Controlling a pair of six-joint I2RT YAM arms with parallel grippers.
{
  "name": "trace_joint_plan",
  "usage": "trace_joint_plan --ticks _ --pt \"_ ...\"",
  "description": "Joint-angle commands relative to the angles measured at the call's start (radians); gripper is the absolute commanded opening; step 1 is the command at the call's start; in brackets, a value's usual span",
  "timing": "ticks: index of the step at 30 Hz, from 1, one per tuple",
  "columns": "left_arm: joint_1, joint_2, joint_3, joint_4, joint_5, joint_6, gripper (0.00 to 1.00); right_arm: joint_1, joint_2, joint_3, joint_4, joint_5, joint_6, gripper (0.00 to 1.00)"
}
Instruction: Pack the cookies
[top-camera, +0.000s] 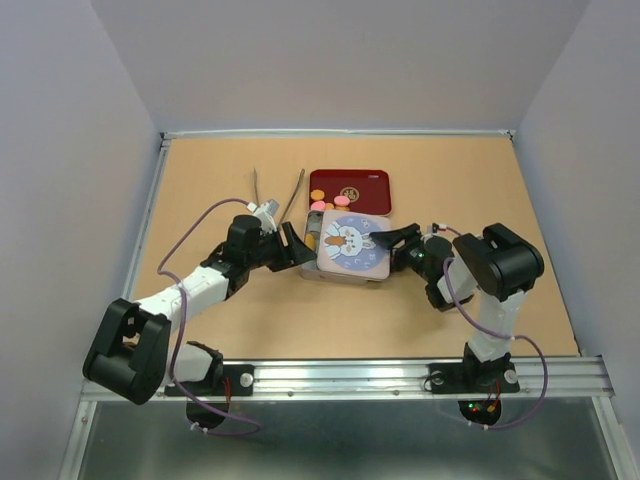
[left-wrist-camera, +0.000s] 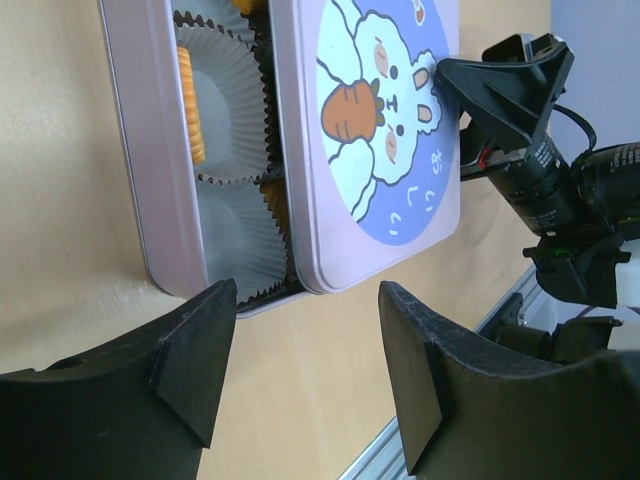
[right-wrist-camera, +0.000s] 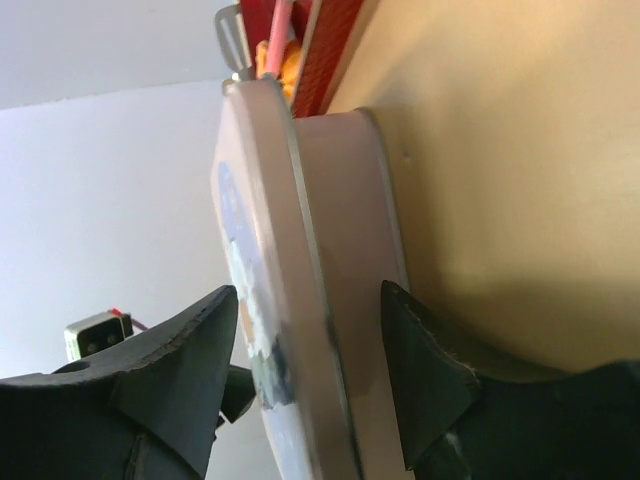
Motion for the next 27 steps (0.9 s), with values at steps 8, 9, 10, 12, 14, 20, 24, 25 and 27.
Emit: trace_joint_plan --ticks 8,9,10,12,14,20,24,25,27 --pt "-0.006 -0.061 0.000 0.038 0.021 0.015 0.69 0.064 -0.087 0.114 0.216 0.033 -0.081 0.65" --pt "-0.006 -0.065 -0.003 0.035 0.020 0.017 0.69 0.070 -0.085 0.124 0.203 0.032 -0.089 0.65" --pt "-0.004 -0.076 -0.004 0.033 0.014 0.018 0.69 0.074 -0.085 0.130 0.186 0.036 -0.092 0.65" --pt "-0.006 -0.096 -0.007 0.017 -0.015 0.023 0.69 0.088 -0.094 0.153 0.128 0.038 -0.113 0.65" --pt "-0.006 -0.113 -0.009 0.003 -0.043 0.031 0.69 0.096 -0.103 0.168 0.089 0.035 -0.132 0.65" --pt "0.002 -0.139 0.026 -0.068 -0.106 0.069 0.69 0.122 -0.175 0.216 -0.176 0.068 -0.245 0.65" --pt "0.019 -0.139 0.043 -0.086 -0.129 0.095 0.69 0.125 -0.196 0.216 -0.235 0.081 -0.273 0.65" --pt "0.032 -0.131 0.049 -0.095 -0.131 0.101 0.69 0.127 -0.200 0.216 -0.264 0.082 -0.280 0.65" --pt "0.054 -0.127 0.053 -0.109 -0.128 0.120 0.69 0.131 -0.206 0.220 -0.332 0.097 -0.296 0.65"
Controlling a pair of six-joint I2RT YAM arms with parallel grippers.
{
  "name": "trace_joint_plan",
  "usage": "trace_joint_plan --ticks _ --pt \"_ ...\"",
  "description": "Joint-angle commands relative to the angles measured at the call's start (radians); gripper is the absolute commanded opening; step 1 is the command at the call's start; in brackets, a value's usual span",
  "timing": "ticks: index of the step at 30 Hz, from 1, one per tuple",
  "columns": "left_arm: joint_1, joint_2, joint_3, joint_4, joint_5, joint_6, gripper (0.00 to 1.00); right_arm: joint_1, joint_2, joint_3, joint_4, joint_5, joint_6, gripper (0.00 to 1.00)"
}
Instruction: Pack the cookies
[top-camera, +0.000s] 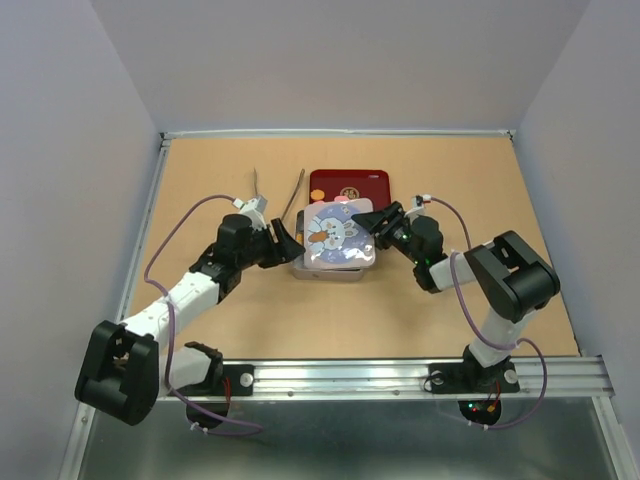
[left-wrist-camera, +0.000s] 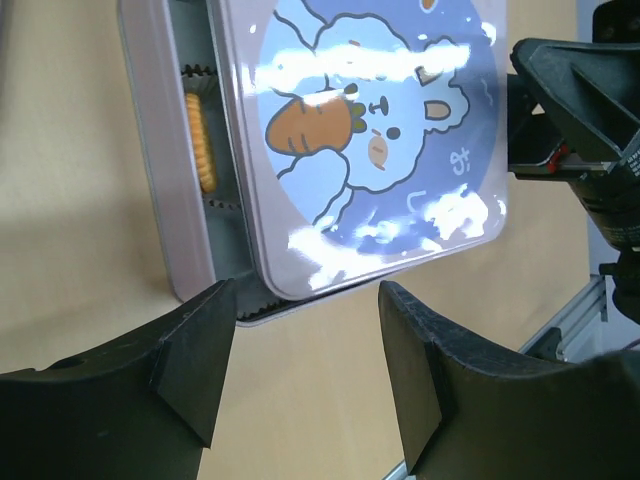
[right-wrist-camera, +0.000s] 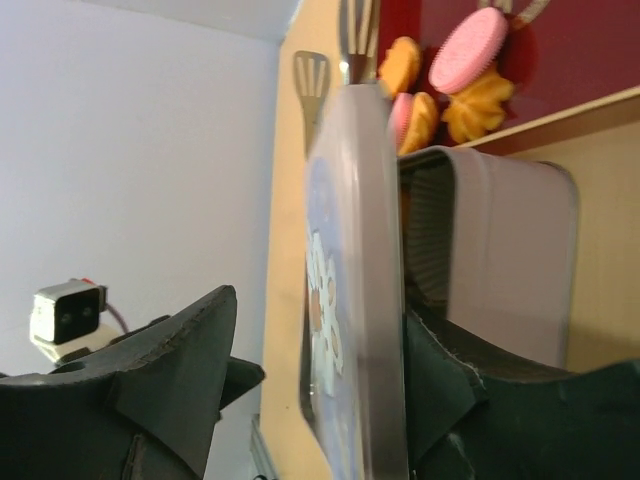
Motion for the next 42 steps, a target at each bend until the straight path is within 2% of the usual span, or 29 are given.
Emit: trace_joint_plan --ticks 1,4,8,21,25,36,42 --pt "0.062 -0.007 0.049 -0.025 -0.023 0.061 0.69 0.017 -0.032 0.036 -0.134 0.057 -0.070 0.65" --pt "0.131 -0.007 0.046 -0.039 -0.010 0.085 0.69 0.019 -0.048 0.027 -0.175 0.079 -0.081 0.65" --pt "0.171 0.015 0.052 -0.031 0.020 0.094 0.69 0.019 -0.040 0.027 -0.191 0.078 -0.088 0.65" --pt "0.171 0.094 0.051 0.031 0.060 0.087 0.68 0.019 0.044 0.065 -0.257 0.070 -0.088 0.65" --pt "0.173 0.114 0.054 0.038 0.069 0.084 0.68 0.019 0.047 0.107 -0.382 0.088 -0.130 0.65" --pt "0.171 0.137 0.057 0.044 0.067 0.085 0.68 0.019 -0.023 0.131 -0.563 0.166 -0.225 0.67" --pt "0.170 0.142 0.060 0.044 0.064 0.088 0.68 0.019 -0.061 0.162 -0.654 0.176 -0.292 0.75"
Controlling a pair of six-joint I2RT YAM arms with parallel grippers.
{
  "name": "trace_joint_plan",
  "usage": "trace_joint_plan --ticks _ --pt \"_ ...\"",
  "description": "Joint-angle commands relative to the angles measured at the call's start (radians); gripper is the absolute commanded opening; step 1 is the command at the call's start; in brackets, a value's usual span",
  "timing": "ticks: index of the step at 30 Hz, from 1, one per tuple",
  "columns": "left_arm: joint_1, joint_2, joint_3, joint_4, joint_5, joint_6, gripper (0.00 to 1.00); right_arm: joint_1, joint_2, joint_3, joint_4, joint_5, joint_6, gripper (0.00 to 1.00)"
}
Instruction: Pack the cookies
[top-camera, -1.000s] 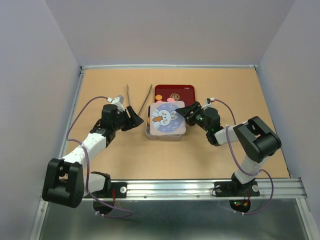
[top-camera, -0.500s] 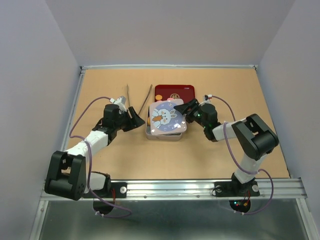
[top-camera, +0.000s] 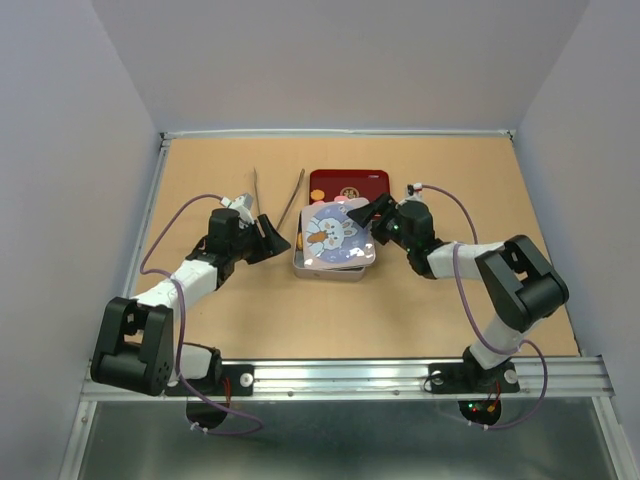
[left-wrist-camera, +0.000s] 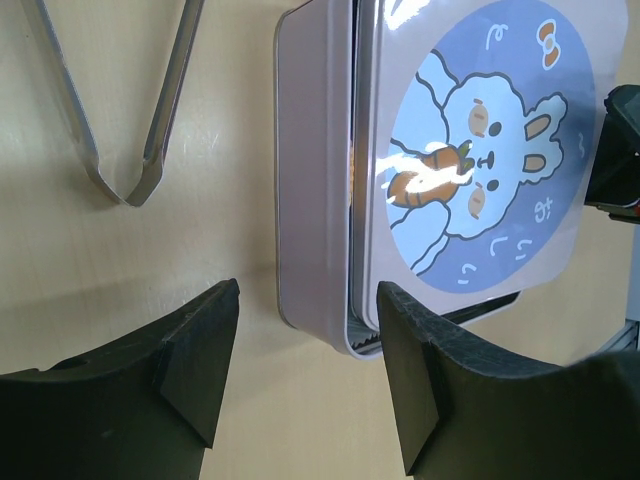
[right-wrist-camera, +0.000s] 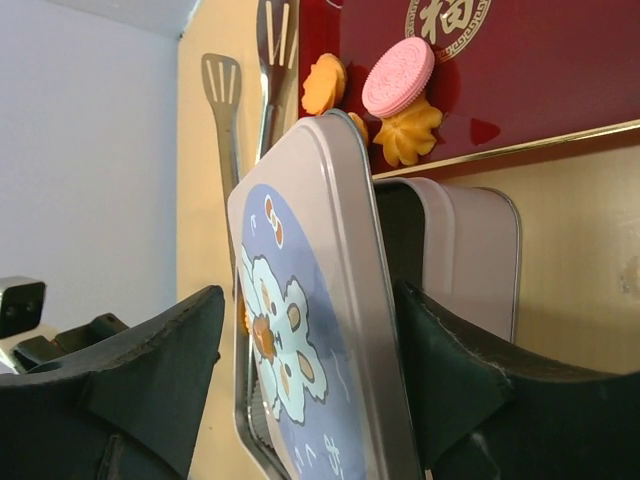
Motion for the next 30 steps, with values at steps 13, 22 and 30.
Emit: trace_joint_plan --ticks 13,22,30 --pt "0.000 -0.009 0.037 0.026 0.008 0.027 0.68 -0.002 0.017 0.069 -0.340 0.147 -0.129 0.88" --pt "0.000 0.002 0.041 0.024 0.008 0.030 0.68 -0.002 -0.028 0.121 -0.403 0.213 -0.219 0.91" --pt "0.000 0.008 0.041 0.026 0.010 0.030 0.68 -0.002 -0.088 0.108 -0.339 0.166 -0.250 0.92"
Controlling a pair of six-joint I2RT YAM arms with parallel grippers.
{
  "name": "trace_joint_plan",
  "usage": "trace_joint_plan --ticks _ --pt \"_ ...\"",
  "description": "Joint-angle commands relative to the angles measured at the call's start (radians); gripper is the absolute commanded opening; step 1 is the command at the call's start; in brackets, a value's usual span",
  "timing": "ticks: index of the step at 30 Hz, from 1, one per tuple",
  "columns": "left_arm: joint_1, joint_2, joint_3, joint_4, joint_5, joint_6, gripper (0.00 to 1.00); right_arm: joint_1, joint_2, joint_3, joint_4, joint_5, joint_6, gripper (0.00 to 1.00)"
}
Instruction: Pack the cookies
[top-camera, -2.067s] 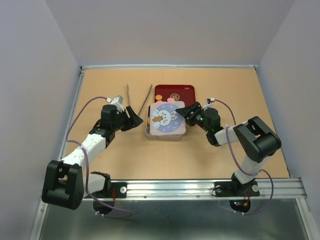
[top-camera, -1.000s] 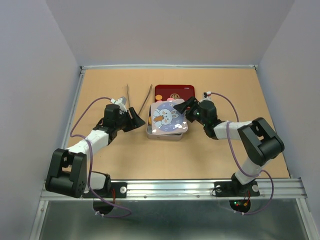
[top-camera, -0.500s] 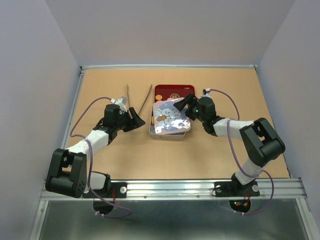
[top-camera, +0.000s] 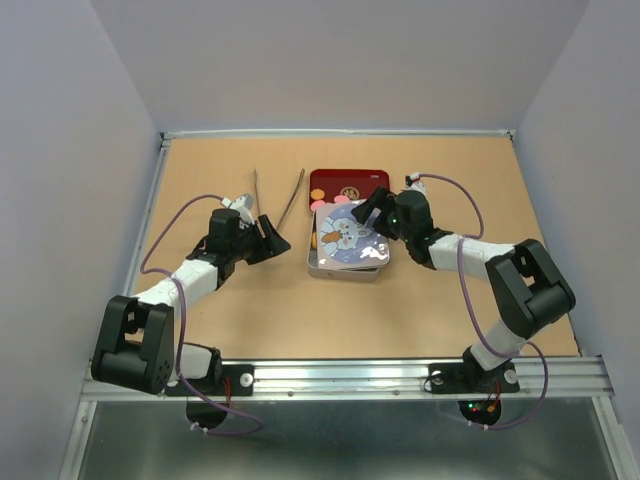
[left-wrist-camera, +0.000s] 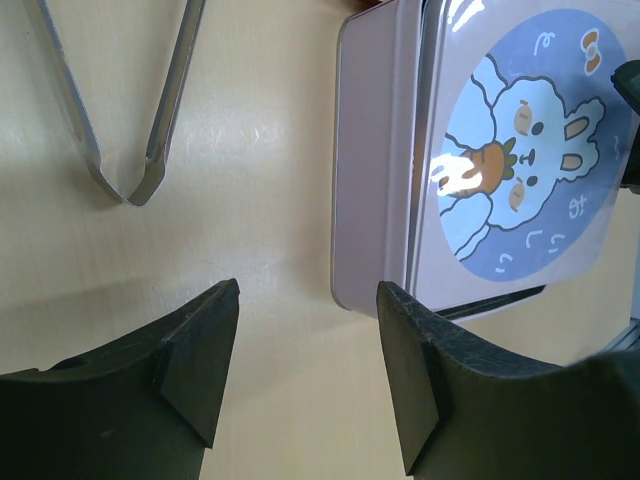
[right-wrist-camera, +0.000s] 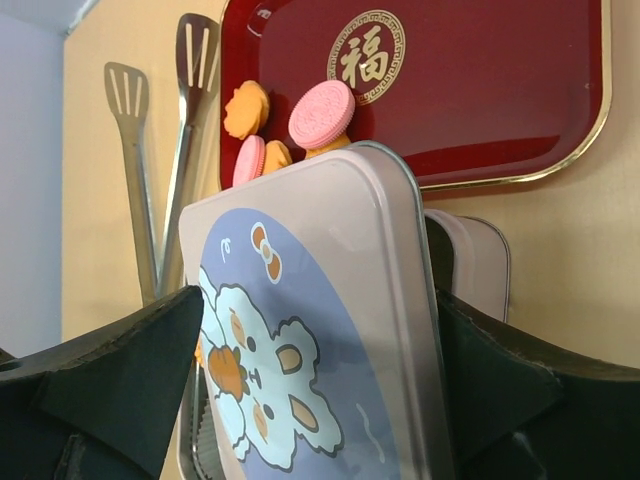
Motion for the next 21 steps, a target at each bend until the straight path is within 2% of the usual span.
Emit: trace_joint_plan --ticks 1,6,15,21 --pt "0.000 0.002 0.041 0.025 0.008 0.024 0.68 -0.006 -0.030 0.013 -0.095 0.055 -0.051 0.92" --pt "0.000 -0.003 0.039 0.025 0.008 0.024 0.67 -0.006 -0.068 0.022 -0.125 0.106 -0.081 0.92" --pt "-0.002 0.000 0.038 0.023 0.005 0.024 0.67 -0.006 -0.109 0.091 -0.179 0.092 -0.131 0.93" --pt "-0.002 0.002 0.036 0.025 0.005 0.024 0.68 -0.006 -0.123 0.119 -0.238 0.192 -0.166 0.92"
